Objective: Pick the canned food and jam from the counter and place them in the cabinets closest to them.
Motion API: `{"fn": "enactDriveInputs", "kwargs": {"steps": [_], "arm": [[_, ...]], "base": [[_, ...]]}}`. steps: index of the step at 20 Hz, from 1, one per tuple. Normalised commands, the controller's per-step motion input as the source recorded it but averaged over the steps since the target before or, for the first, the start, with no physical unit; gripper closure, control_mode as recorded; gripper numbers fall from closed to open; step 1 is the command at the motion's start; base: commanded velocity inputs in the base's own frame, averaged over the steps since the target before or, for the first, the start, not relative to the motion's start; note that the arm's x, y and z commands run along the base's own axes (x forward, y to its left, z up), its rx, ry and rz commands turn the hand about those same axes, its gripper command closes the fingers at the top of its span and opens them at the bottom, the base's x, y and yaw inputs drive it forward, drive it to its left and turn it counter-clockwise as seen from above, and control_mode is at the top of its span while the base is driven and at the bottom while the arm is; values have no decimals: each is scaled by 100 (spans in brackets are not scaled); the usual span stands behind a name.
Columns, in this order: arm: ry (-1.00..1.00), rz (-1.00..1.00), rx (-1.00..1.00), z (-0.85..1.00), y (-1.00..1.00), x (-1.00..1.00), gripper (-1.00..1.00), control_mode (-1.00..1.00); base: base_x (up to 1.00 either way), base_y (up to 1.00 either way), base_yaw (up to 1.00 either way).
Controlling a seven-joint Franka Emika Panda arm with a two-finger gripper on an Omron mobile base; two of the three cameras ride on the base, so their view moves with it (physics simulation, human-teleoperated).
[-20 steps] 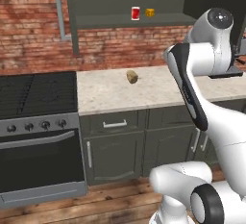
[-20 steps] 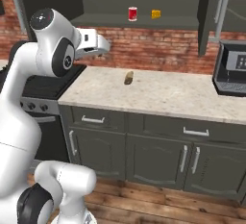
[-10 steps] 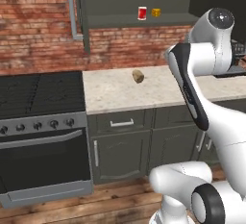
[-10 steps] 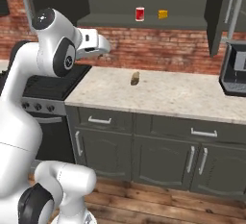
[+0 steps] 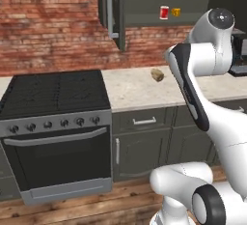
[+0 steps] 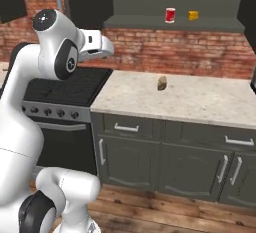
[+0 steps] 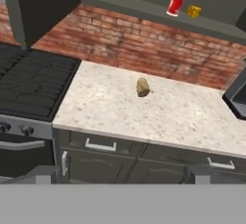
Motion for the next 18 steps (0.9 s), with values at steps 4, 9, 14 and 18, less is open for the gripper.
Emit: {"fn": "enactDriveInputs", "kwargs": {"steps": [4, 9, 14, 18], "arm": [[0, 0, 0, 0, 0, 0, -100, 100], [0, 0, 0, 0, 0, 0, -100, 100], [0, 0, 0, 0, 0, 0, -100, 100], [0, 0, 0, 0, 0, 0, -100, 100]], "base": [[-17, 57, 0], [-16, 59, 0], [-13, 62, 0], [-8, 53, 0]]}}
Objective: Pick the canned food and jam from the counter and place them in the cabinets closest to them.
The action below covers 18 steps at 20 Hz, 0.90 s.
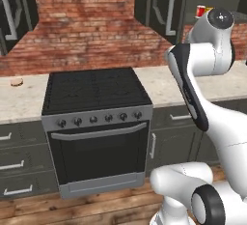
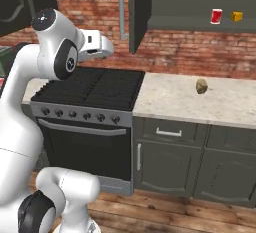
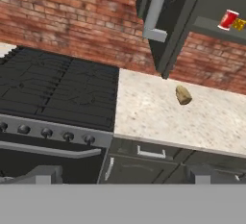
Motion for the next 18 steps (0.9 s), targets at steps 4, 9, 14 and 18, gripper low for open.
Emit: {"fn": "enactDriveInputs", "kwargs": {"steps": [4, 9, 14, 18], "arm": [[0, 0, 0, 0, 0, 0, -100, 100], [0, 0, 0, 0, 0, 0, -100, 100], [0, 0, 0, 0, 0, 0, -100, 100], [0, 0, 0, 0, 0, 0, -100, 100]], "base": [[-14, 55, 0], [-12, 52, 0], [-11, 54, 0], [-7, 61, 0]]}}
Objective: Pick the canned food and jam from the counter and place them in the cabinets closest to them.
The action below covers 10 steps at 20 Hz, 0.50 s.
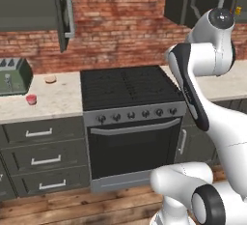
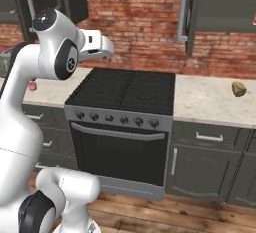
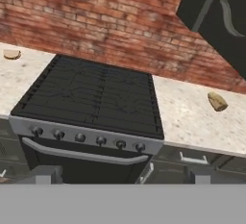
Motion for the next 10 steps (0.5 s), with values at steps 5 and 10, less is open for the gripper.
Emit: {"fn": "enactDriveInputs", "kwargs": {"steps": [5, 10], "arm": [[0, 0, 0, 0, 0, 0, -100, 100], [0, 0, 0, 0, 0, 0, -100, 100]], "base": [[-7, 67, 0], [-10, 69, 0]]}}
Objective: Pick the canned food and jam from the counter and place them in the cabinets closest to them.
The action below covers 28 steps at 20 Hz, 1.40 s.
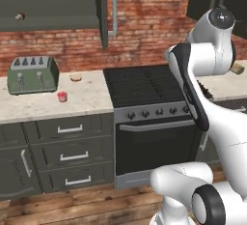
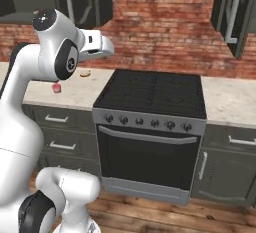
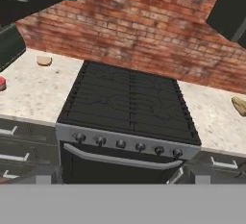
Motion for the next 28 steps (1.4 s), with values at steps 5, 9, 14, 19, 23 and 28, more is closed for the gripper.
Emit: {"fn": "enactDriveInputs", "kwargs": {"steps": [5, 9, 14, 19, 23, 28], "arm": [[0, 0, 0, 0, 0, 0, -100, 100], [0, 0, 0, 0, 0, 0, -100, 100], [0, 0, 0, 0, 0, 0, -100, 100], [0, 0, 0, 0, 0, 0, -100, 100], [0, 0, 0, 0, 0, 0, -100, 100], [0, 0, 0, 0, 0, 0, -100, 100]], "base": [[-3, 72, 0], [-7, 70, 0], [-4, 71, -1], [-2, 70, -1], [-4, 68, -1], [-3, 59, -1]]}}
